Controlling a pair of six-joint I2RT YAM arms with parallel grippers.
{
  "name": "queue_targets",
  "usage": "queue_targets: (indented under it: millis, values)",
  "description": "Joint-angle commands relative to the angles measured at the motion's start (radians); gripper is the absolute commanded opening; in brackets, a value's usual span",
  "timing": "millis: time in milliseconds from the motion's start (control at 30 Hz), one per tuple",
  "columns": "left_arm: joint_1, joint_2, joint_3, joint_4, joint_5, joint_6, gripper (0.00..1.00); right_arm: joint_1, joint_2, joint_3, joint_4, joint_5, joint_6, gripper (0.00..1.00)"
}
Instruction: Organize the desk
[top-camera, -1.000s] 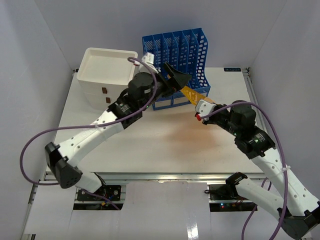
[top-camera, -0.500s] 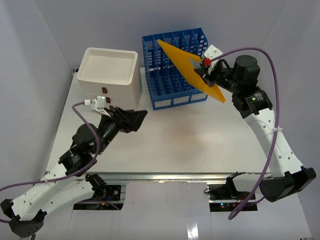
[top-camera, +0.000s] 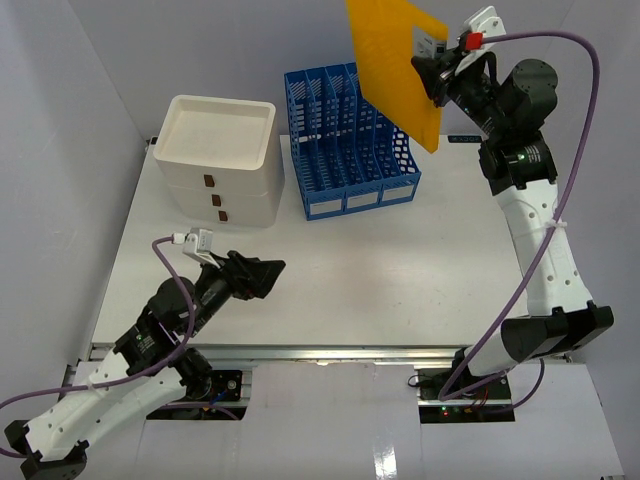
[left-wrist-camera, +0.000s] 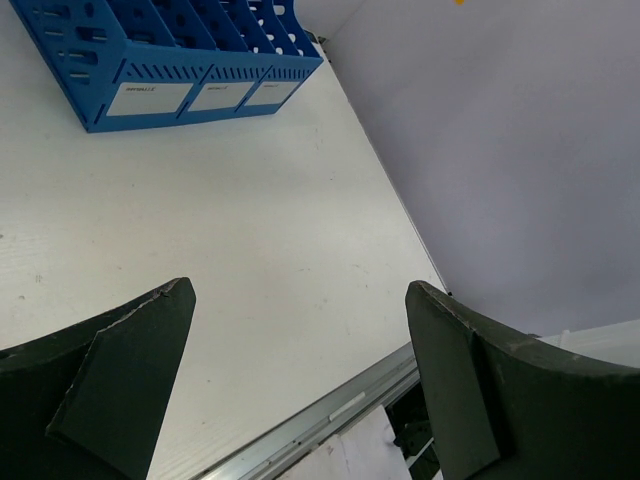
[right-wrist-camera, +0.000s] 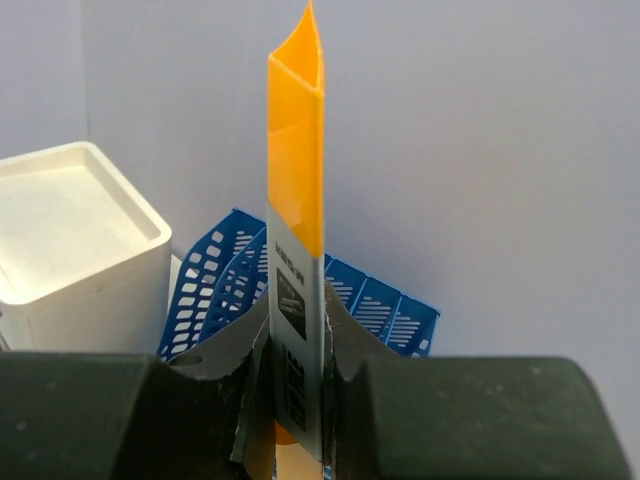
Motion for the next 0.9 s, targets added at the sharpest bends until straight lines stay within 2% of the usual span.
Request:
queue_targets:
  millis: [0,300,533,867]
  values:
    - [0.003,-0.033,-0.024,-0.017,0.002,-0.021,0.98,-0.033,0.039,0.059,0.16,0.003,0.14,0.08]
    - [0.003,-0.057,-0.03,-0.034,0.007,-0.038,0.98,-0.039,0.118,0.019,0.269,0.002,0.244,0.08]
    - [0.003,-0.062,-0.05,-0.035,0.014,-0.05,0.98,-0.041,0.178,-0.011,0.35,0.05,0.251,0.08]
    - [0.003,-0.042,-0.058,-0.027,0.004,-0.033,0.98,-0.046,0.227,-0.197,0.637,-0.022,0.406,0.08]
